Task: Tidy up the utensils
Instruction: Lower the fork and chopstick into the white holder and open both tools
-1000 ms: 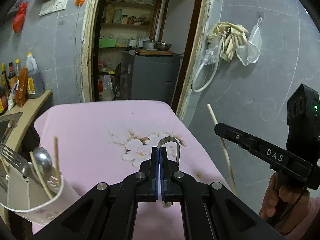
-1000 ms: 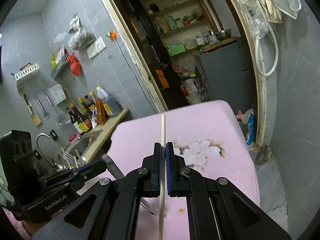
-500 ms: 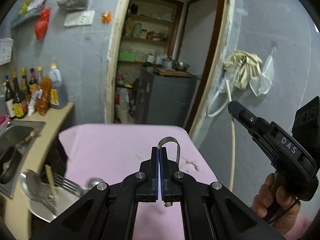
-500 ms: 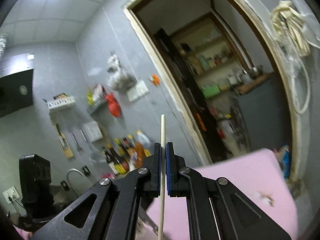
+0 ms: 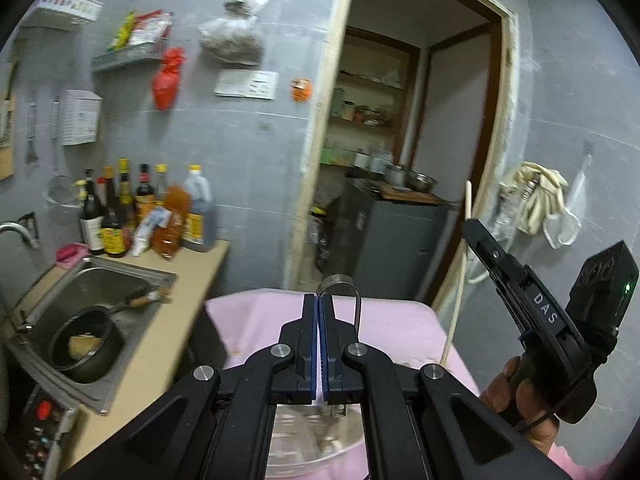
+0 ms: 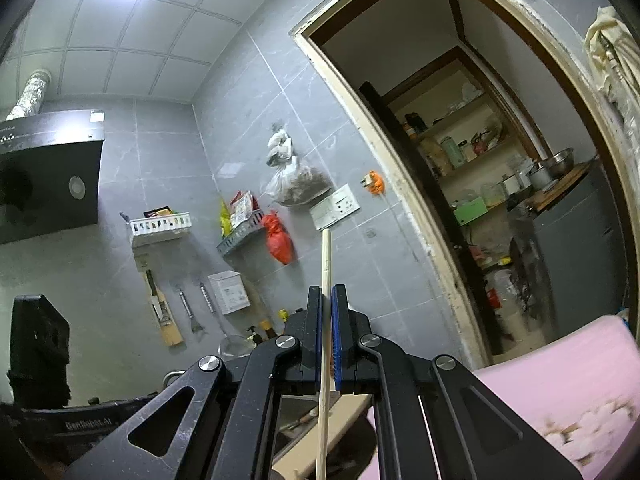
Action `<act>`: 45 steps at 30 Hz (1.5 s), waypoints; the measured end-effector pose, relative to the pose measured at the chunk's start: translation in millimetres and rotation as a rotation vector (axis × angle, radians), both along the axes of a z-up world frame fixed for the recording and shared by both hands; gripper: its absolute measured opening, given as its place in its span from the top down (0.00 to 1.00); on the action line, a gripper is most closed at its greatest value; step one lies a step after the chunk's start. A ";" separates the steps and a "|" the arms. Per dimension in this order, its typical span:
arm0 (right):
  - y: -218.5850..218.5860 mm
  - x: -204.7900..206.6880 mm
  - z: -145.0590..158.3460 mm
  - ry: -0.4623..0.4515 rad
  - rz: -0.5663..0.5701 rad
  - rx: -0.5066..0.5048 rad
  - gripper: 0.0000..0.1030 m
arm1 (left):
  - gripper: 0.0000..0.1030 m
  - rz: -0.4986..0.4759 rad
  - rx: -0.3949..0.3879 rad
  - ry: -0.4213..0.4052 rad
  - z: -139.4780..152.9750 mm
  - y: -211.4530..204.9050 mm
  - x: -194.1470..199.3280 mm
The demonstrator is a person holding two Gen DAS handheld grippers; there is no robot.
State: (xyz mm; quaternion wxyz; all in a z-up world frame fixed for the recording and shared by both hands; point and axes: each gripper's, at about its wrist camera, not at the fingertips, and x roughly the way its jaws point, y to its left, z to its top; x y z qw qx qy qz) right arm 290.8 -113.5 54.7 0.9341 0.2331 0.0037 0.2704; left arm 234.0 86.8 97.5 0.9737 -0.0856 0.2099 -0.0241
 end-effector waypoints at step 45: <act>59.8 -15.4 -102.2 0.166 -0.121 -0.329 0.94 | 0.97 -0.023 -0.044 0.181 -134.8 53.4 -1.5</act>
